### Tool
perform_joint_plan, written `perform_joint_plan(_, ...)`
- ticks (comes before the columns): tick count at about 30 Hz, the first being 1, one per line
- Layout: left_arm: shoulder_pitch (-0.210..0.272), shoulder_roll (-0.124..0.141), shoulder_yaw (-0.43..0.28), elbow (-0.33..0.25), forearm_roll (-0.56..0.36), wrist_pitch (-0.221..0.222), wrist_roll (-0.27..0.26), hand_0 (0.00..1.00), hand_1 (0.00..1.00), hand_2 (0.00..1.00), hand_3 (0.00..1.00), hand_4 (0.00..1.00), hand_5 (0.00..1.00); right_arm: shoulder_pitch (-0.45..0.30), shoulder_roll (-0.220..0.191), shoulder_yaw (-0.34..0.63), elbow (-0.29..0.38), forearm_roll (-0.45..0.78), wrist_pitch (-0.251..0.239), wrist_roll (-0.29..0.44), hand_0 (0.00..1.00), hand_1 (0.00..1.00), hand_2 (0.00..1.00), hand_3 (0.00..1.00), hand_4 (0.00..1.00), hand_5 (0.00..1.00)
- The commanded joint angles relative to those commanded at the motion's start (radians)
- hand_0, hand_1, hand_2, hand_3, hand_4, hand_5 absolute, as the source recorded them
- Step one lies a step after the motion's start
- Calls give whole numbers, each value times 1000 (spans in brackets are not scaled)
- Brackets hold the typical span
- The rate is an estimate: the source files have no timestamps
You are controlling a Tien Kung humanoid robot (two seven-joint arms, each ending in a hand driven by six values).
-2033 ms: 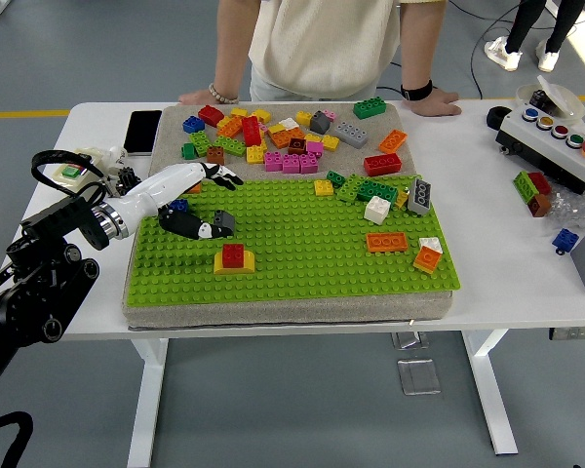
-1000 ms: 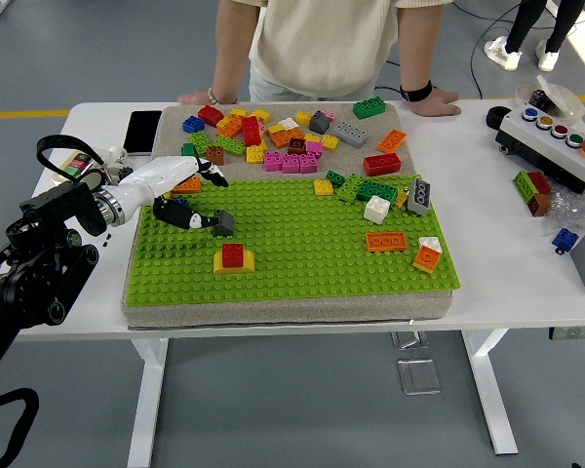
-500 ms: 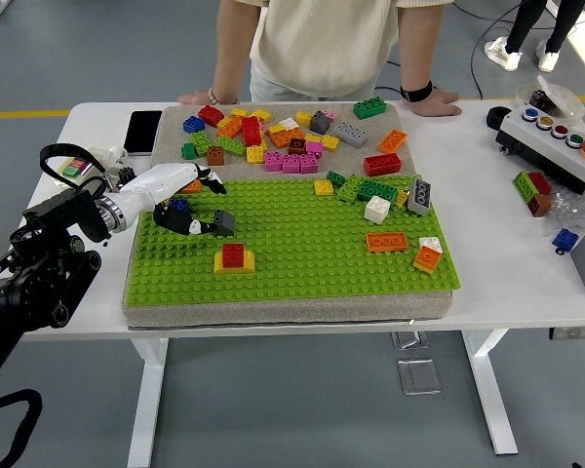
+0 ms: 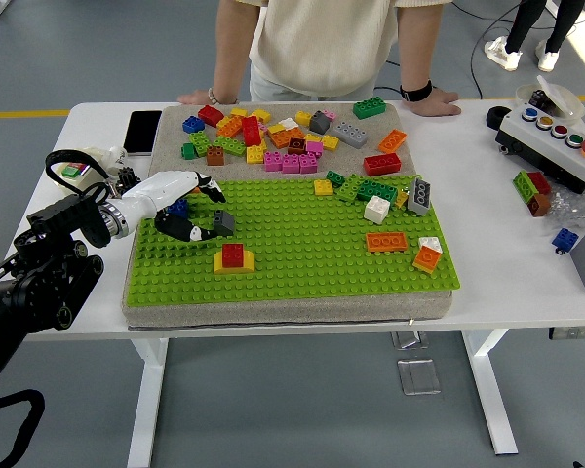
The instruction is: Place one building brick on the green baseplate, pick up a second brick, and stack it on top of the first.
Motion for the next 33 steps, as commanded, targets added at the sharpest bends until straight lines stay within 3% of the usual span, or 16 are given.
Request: perform_joint_plan(33, -15, -25, 31, 47, 0, 40, -6, 777, 725, 652, 600, 812, 200, 2, 4, -9, 0, 2, -2, -1, 729, 639, 687, 624, 924, 477)
